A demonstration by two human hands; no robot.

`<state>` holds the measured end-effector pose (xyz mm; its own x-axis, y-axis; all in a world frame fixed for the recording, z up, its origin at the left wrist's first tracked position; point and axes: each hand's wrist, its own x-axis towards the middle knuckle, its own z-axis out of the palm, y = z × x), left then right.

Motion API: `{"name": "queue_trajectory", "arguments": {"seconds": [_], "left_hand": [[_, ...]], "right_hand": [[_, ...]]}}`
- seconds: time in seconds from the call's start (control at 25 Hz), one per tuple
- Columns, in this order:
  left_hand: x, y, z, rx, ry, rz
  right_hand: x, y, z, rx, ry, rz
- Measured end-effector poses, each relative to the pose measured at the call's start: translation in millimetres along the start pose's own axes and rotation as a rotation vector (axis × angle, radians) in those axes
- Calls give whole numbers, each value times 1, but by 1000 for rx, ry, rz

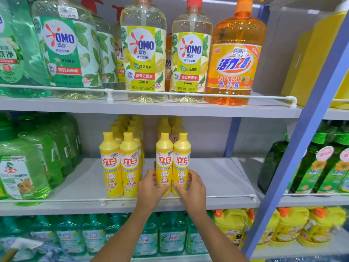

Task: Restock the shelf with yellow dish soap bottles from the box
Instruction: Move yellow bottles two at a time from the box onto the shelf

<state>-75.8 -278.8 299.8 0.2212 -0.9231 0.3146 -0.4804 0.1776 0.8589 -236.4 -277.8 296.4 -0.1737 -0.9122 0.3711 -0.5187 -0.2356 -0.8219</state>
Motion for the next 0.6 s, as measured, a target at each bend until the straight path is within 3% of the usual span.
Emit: {"name": "queue_trajectory", "arguments": {"seconds": [0.6], "left_hand": [[51, -6, 28, 36, 60, -128]], "right_hand": [[63, 15, 22, 83, -71, 101]]}}
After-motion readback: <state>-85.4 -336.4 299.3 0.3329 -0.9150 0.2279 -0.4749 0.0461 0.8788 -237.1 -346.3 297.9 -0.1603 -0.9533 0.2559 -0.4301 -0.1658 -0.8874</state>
